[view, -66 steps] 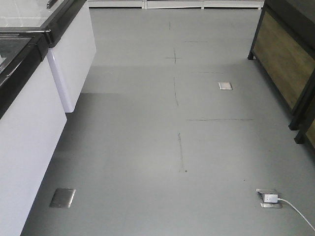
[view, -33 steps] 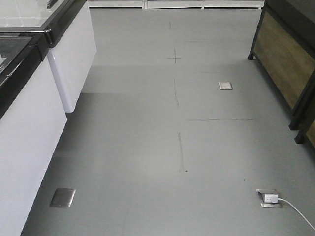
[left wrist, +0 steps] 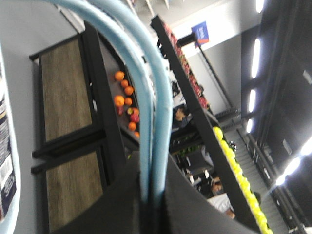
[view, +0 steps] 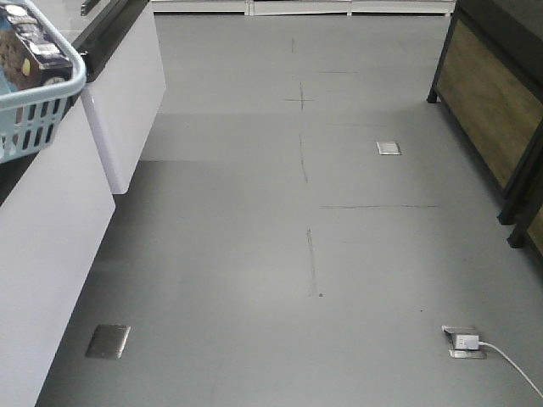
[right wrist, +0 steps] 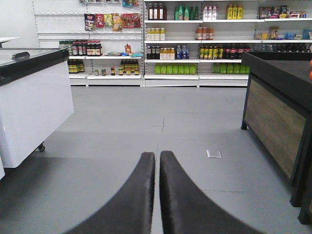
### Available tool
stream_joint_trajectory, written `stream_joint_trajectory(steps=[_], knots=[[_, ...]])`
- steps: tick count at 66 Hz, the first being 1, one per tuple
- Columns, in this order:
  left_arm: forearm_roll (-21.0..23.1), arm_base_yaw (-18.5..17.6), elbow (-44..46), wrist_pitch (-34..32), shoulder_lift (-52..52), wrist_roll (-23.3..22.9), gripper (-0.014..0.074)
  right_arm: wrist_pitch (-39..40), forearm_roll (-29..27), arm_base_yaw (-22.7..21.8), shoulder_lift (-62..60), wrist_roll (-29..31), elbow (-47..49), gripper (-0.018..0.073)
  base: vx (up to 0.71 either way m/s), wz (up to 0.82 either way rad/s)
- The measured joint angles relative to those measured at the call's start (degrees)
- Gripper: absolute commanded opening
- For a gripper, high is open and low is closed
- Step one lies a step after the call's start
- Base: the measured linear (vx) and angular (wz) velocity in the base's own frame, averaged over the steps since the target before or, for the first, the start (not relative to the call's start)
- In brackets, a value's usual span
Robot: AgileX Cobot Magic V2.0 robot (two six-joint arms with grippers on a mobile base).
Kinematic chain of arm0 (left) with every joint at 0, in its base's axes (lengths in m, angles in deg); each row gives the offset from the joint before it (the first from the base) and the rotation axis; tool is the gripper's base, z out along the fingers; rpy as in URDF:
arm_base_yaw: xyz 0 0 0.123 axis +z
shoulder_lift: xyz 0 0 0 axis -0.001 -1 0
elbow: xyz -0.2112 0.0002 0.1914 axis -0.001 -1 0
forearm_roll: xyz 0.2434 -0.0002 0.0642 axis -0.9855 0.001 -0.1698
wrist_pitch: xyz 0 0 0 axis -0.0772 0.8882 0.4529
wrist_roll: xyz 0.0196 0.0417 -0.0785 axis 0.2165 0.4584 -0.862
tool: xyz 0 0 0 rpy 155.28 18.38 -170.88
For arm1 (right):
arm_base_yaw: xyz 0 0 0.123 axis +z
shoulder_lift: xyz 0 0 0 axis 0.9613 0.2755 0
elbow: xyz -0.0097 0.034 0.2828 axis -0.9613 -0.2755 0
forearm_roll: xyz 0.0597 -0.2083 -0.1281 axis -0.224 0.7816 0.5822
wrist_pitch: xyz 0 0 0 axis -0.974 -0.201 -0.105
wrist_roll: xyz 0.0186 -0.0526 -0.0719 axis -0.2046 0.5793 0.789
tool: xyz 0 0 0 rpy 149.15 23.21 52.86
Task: Left arm holds basket, right arm returns cookies
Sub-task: 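Lift the light-blue basket with the cookie box using the left gripper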
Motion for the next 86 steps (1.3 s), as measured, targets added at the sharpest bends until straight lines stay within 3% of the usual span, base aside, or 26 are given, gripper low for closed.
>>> stream_joint_trajectory(steps=[19, 40, 53, 66, 86], knots=[[2.9, -9.65, -22.4, 0.06, 7.72, 13.41, -0.0004, 0.0, 0.0, 0.0, 0.0, 0.0, 0.0, -0.0006, 0.0, 0.0], [3.59, -17.93, -41.9, -0.75, 11.25, 21.94, -0.0004, 0.0, 0.0, 0.0, 0.0, 0.0, 0.0, -0.0006, 0.0, 0.0], [3.9, -26.07, -48.14, -2.27, 11.39, 26.85, -0.0004, 0.0, 0.0, 0.0, 0.0, 0.0, 0.0, -0.0006, 0.0, 0.0], [4.1, -33.99, -51.11, -4.07, 11.39, 28.65, -0.0004, 0.0, 0.0, 0.0, 0.0, 0.0, 0.0, -0.0006, 0.0, 0.0], [4.87, -41.12, -51.11, -7.24, 11.41, 29.42, -0.0004, 0.0, 0.0, 0.0, 0.0, 0.0, 0.0, -0.0006, 0.0, 0.0]])
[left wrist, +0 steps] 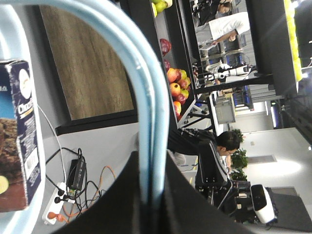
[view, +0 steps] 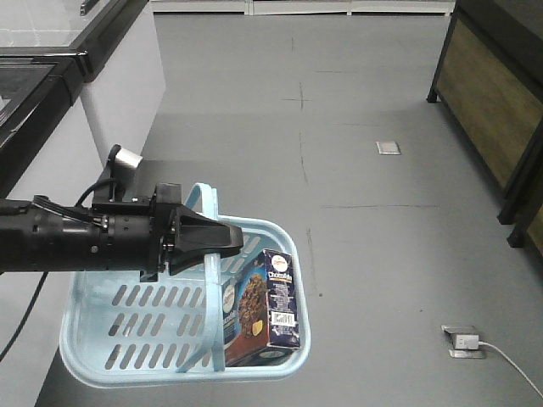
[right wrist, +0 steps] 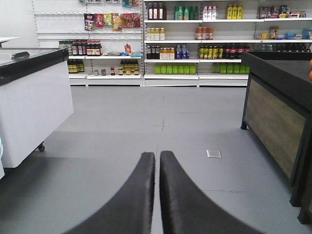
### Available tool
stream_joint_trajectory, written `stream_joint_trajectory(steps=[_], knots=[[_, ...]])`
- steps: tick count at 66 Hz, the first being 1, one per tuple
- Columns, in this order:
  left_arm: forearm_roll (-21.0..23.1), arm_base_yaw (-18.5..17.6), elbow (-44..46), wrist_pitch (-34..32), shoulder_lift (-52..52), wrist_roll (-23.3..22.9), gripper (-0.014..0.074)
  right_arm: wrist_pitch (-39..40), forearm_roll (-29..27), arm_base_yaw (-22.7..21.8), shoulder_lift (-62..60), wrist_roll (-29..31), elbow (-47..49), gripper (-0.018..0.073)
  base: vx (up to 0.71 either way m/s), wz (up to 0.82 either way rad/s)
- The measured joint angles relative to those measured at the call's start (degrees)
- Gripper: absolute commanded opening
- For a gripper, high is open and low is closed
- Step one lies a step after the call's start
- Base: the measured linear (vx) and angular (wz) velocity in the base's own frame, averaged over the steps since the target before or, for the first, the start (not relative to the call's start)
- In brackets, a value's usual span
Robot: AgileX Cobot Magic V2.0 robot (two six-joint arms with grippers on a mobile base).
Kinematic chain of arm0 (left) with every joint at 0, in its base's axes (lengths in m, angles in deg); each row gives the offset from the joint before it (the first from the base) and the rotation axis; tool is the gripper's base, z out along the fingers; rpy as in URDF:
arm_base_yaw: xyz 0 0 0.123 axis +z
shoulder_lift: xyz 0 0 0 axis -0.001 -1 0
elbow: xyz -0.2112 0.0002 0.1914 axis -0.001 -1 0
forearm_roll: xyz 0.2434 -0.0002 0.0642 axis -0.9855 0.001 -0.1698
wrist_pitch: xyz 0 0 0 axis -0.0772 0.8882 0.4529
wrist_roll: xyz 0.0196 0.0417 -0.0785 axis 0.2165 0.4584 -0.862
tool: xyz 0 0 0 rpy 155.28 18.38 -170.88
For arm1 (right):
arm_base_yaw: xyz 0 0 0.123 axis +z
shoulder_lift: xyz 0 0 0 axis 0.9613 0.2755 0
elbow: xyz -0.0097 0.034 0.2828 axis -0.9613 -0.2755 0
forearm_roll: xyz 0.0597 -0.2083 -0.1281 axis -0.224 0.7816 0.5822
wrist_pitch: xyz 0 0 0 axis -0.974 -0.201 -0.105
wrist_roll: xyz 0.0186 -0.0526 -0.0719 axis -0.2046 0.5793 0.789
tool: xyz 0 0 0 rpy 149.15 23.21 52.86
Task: Left arm holds basket, right arm returns cookies
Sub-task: 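Lift the light-blue basket with the cookie box using the left gripper, then hold the basket in the left gripper while driving toward the drink shelves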
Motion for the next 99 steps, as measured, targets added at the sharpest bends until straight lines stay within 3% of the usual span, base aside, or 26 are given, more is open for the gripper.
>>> stream_joint_trajectory(steps=[26, 41, 62, 99], knots=[[0.07, -8.25, 0.0, 0.55, 0.0, -0.11, -0.0004, 0.0, 0.0, 0.0, 0.0, 0.0, 0.0, -0.0006, 0.0, 0.0], [0.09, -8.4, 0.0, 1.15, 0.0, -0.27, -0.0003, 0.0, 0.0, 0.0, 0.0, 0.0, 0.0, -0.0006, 0.0, 0.0], [0.14, -8.4, 0.0, -4.87, 0.0, -0.27, -0.0003, 0.0, 0.0, 0.0, 0.0, 0.0, 0.0, -0.0006, 0.0, 0.0], [0.35, -8.34, 0.0, -5.21, 0.0, -0.27, -0.0003, 0.0, 0.0, 0.0, 0.0, 0.0, 0.0, -0.0006, 0.0, 0.0]])
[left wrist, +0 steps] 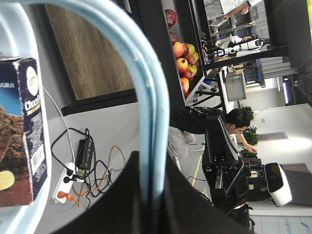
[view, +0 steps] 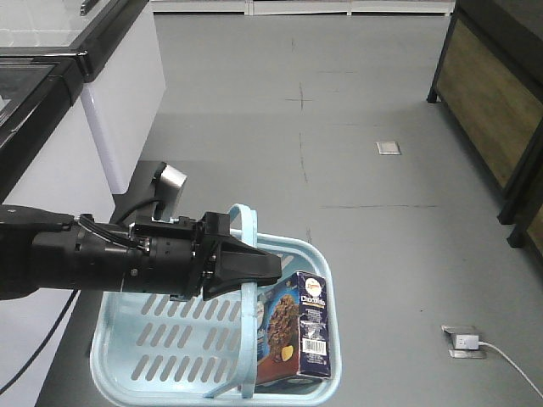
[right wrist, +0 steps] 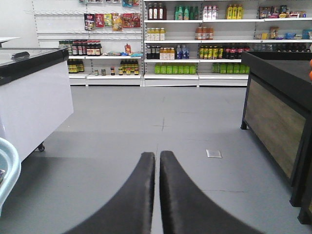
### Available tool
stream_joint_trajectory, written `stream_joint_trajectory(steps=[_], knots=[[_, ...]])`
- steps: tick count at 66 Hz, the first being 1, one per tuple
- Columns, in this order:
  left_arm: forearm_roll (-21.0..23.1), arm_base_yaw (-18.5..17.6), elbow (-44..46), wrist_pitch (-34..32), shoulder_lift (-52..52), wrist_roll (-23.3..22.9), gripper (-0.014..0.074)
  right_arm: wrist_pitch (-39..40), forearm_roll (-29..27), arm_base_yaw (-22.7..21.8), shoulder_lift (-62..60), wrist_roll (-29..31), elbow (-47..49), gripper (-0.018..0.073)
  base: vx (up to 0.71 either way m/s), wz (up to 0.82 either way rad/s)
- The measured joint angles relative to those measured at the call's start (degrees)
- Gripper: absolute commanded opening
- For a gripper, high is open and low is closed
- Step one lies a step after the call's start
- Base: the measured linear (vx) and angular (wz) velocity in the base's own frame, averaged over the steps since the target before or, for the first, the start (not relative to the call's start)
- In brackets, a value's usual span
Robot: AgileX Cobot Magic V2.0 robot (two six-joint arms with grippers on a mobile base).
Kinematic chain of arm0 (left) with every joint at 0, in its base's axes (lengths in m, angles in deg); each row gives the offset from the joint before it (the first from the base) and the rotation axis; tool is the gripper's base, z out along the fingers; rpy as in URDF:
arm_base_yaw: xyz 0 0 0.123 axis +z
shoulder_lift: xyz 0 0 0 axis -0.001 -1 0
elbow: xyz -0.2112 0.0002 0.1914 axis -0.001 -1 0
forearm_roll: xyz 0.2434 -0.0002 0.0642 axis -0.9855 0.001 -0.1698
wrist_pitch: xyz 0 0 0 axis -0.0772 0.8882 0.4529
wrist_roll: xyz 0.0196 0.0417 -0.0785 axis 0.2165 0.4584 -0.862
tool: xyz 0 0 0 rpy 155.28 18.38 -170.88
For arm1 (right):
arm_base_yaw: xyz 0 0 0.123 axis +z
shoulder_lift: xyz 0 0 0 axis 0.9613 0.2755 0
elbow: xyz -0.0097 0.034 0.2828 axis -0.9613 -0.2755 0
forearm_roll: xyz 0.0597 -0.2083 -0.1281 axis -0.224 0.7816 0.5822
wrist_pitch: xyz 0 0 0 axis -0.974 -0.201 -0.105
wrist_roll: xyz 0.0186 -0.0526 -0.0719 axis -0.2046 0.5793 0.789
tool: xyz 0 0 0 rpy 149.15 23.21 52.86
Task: Left arm holds basket, right arm returns cookies
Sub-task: 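Hold the basket in the left gripper while driving toward the drink shelves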
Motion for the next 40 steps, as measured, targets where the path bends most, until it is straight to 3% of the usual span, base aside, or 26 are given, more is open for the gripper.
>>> stream_joint_trajectory(steps=[40], knots=[[0.07, 0.0, 0.0, 0.0, 0.0, 0.0, -0.0003, 0.0, 0.0, 0.0, 0.0, 0.0, 0.0, -0.0006, 0.02, -0.01]])
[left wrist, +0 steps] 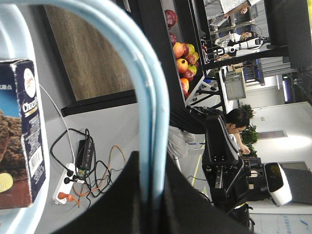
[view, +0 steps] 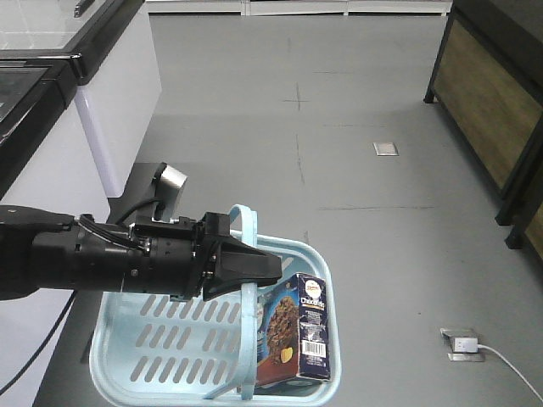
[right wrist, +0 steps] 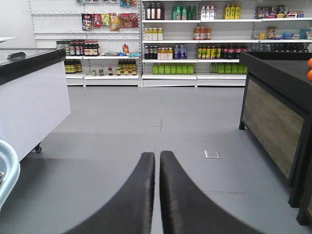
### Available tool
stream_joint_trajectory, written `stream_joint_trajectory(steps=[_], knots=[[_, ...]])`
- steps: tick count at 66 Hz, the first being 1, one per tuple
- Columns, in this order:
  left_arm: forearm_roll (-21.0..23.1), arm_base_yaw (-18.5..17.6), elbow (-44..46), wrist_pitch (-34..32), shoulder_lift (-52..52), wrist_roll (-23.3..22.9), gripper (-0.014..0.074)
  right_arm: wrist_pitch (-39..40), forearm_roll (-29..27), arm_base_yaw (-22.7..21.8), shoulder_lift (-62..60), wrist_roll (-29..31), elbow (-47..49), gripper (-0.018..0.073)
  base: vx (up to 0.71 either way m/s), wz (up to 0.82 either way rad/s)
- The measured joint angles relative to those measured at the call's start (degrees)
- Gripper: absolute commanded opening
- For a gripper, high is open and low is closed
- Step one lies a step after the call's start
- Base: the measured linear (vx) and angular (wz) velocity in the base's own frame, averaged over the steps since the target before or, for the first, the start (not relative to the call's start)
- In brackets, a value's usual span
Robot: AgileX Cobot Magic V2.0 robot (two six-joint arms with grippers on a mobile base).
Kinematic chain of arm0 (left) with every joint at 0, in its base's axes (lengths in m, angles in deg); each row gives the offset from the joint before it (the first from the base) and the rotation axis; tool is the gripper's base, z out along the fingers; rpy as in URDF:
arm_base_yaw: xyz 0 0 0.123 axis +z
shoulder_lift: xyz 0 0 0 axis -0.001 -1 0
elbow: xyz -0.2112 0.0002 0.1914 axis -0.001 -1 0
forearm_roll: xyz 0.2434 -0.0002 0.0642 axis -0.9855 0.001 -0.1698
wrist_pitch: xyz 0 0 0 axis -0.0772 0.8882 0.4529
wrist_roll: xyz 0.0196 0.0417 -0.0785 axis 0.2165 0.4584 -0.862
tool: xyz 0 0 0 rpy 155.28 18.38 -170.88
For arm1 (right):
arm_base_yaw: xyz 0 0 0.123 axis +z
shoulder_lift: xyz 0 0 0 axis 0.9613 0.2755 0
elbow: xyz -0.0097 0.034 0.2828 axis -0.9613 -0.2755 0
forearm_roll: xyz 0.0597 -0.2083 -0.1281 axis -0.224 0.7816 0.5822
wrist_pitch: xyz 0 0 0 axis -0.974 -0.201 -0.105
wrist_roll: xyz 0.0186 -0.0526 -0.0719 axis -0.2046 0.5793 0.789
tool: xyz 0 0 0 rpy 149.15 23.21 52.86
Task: Left arm holds basket, right arm returns cookies
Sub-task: 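Hold the basket in the left gripper while driving toward the drink shelves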
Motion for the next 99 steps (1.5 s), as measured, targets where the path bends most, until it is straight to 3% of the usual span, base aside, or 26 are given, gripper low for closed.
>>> stream_joint_trajectory(steps=[99], knots=[[0.14, 0.0, 0.0, 0.0, 0.0, 0.0, -0.0003, 0.0, 0.0, 0.0, 0.0, 0.0, 0.0, -0.0006, 0.28, -0.01]])
